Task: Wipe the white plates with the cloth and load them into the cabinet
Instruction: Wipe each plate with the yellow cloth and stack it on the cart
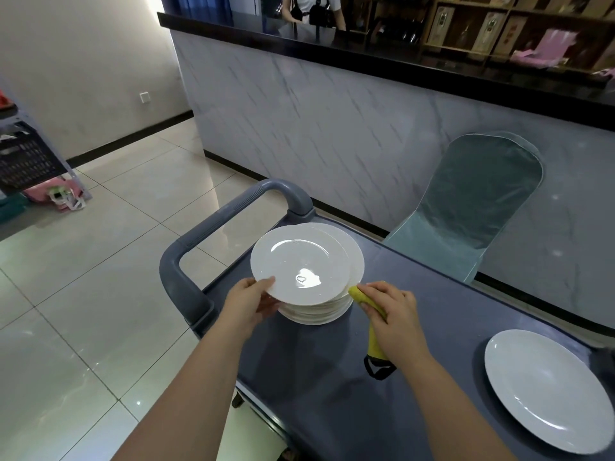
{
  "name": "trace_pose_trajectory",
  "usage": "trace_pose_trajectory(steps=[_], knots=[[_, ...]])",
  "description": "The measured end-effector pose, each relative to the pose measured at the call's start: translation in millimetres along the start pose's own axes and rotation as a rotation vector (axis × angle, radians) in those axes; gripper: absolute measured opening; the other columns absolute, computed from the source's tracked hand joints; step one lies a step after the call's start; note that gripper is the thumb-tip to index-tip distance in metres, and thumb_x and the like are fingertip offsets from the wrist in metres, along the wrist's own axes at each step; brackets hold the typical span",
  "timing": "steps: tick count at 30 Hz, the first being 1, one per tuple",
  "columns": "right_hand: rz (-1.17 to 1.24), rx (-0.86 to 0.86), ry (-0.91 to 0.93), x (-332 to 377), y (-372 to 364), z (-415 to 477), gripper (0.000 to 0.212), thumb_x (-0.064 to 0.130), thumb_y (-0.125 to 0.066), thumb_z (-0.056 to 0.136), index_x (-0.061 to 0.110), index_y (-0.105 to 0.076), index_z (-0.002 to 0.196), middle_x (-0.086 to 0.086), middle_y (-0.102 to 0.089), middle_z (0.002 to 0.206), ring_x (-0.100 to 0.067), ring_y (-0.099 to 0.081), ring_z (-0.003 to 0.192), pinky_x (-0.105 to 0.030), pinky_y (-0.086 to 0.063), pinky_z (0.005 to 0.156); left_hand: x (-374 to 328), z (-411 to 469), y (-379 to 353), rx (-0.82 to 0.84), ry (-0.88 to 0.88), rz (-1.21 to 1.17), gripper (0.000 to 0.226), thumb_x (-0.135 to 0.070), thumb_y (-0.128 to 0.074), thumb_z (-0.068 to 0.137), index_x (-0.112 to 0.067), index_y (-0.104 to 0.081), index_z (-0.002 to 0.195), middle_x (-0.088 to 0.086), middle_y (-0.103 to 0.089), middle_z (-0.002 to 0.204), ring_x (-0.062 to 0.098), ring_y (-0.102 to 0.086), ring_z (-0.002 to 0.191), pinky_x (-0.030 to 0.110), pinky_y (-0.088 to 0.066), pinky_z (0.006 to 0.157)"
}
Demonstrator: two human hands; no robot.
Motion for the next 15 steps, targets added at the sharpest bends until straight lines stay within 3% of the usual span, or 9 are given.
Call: trace_pose_trajectory(steps=[3, 7, 11, 15], knots=[[0.005, -0.009, -0.008, -1, 0, -1, 0.026, 0.026, -0.061, 0.093, 0.028, -0.069, 0.118, 0.026, -0.052, 0.109, -0.005, -0.031, 0.096, -0.003, -0.028, 0.086, 5, -8, -9, 0.069, 0.004, -0.094, 0.013, 0.002, -0.059, 0.091, -0.006, -0.052, 0.098, 0.016, -0.063, 0.101, 0.026, -0.065, 0.078, 0.032, -0.059, 0.057], [0.038, -0.021, -0.002, 8, 3, 2, 0.029, 0.035, -0.057, 0.092, 0.028, -0.069, 0.117, 0.026, -0.054, 0.107, -0.009, -0.034, 0.096, -0.007, -0.030, 0.085, -23, -11, -14, 0.021, -0.130, -0.035, 0.012, -0.003, -0.052, 0.095, -0.014, -0.050, 0.099, 0.012, -0.061, 0.105, 0.029, -0.064, 0.086, 0.036, -0.059, 0.056], [0.065, -0.056, 0.039, 17, 10, 7, 0.035, 0.037, -0.054, 0.090, 0.024, -0.070, 0.117, 0.019, -0.058, 0.109, -0.013, -0.036, 0.096, -0.006, -0.029, 0.087, -73, -14, -25, -0.021, -0.281, 0.187, 0.011, -0.009, -0.051, 0.094, -0.020, -0.050, 0.094, 0.015, -0.062, 0.108, 0.032, -0.065, 0.087, 0.036, -0.057, 0.051], [0.041, -0.085, 0.076, 19, 16, 10, 0.030, 0.032, -0.058, 0.091, 0.024, -0.071, 0.117, 0.012, -0.062, 0.113, -0.017, -0.038, 0.096, -0.015, -0.032, 0.088, -120, -28, -46, -0.004, -0.451, 0.421, 0.014, -0.013, -0.053, 0.092, -0.026, -0.053, 0.087, 0.006, -0.065, 0.092, 0.022, -0.064, 0.075, 0.029, -0.052, 0.048]])
Point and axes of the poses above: each hand's wrist, its own z-axis towards the middle knuckle, its own y-axis out of the back of the hand, x = y × z, the point moved 5 cm from there along z, towards the middle knuckle
